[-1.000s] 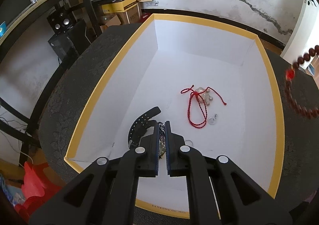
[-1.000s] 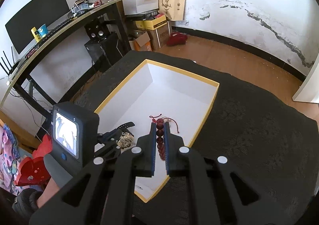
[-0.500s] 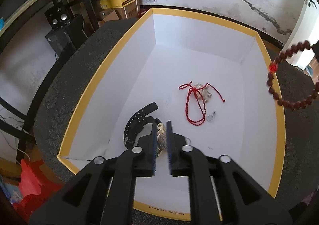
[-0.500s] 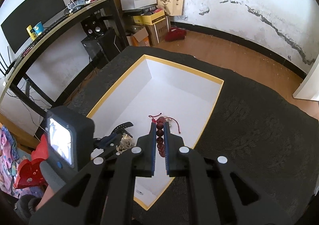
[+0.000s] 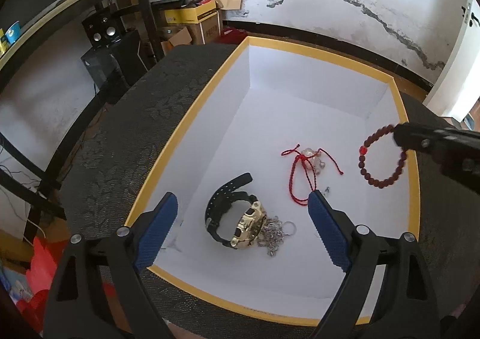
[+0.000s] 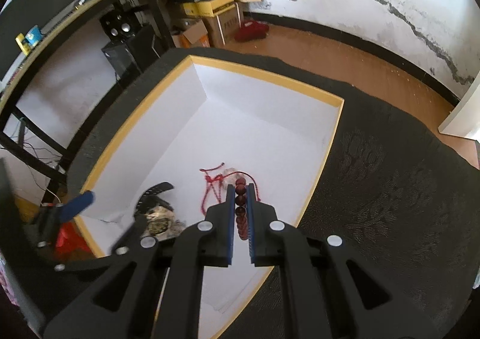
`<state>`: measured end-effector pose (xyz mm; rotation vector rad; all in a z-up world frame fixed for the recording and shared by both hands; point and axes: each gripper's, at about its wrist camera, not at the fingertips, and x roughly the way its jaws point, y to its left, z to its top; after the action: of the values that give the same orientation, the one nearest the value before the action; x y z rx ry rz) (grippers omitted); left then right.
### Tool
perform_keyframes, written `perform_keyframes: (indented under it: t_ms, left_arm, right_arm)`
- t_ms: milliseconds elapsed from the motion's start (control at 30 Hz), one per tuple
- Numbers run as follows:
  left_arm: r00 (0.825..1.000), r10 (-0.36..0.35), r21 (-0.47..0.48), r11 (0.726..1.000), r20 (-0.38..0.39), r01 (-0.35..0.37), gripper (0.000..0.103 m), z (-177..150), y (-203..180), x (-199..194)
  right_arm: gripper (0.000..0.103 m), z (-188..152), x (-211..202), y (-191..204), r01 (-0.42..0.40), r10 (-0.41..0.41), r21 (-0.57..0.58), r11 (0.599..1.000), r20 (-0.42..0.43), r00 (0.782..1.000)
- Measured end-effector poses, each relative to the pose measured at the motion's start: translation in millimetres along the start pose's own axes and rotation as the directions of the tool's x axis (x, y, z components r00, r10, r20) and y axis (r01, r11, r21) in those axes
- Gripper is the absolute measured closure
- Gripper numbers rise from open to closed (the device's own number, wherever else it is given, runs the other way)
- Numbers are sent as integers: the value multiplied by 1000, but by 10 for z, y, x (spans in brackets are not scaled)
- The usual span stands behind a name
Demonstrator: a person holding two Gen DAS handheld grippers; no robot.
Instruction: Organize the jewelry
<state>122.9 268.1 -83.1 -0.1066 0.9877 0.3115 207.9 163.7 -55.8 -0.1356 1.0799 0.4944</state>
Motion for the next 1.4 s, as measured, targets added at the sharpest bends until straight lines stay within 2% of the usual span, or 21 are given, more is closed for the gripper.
perform_keyframes:
  t_ms: [167,400,533,600,633,667,700,733,900,1067,1267,1400]
  left_arm:
    - [1000,4,-11,1000,-5,-4,17,0,63,22]
    - [1000,-3,-11,1000,-14,3,17,-5,50,52]
    - [1000,-2,1,1000,-12,2,17,-24,28,40]
    - [1000,-2,-4,1000,-13,2,17,-34,39,35]
    - [1000,-2,-7,1000,-14,2,17,-41,47,33]
    - [1000,-1,-9,1000,-14,1,17,-38,55,30]
    - [1000,0,-11,1000,-12,0,17,-38,65,23]
    - [1000,1,-12,1000,-11,-1,17,-40,70,16]
    - [1000,-7,-18,1000,-5,7,17,-26,67,-12]
    - [1000,-19,-4,1000,8,19,17,-30,-15,-90]
    - [998,-53,51,997,28,52,17,-74,-315,-250]
    - [991,-123,85,989,53,118,17,-154,-669,-489]
  right_arm:
    - [95,-2,249,-36,37,-37,-16,999,-39,999]
    - [95,-12,381,-78,51,-52,-24,998,-62,997]
    - [95,7,381,-85,56,-58,-30,998,-48,997]
    - [91,22,366,-99,44,-44,-12,999,-34,998]
    - [66,24,355,-95,38,-38,-8,999,-29,999]
    - [23,34,331,-90,26,-26,-7,1000,-17,1000]
    - [5,47,308,-77,11,-11,-6,1000,-7,1000]
    - [7,50,276,-64,-16,16,-11,1000,8,1000]
    - [7,58,62,-27,23,-22,-16,1000,63,998]
    - [7,-59,-244,-179,69,-70,9,998,118,991]
    - [7,-520,-766,-641,142,-152,66,988,168,974]
    - [7,-1058,-1173,-1147,210,-233,137,968,176,957]
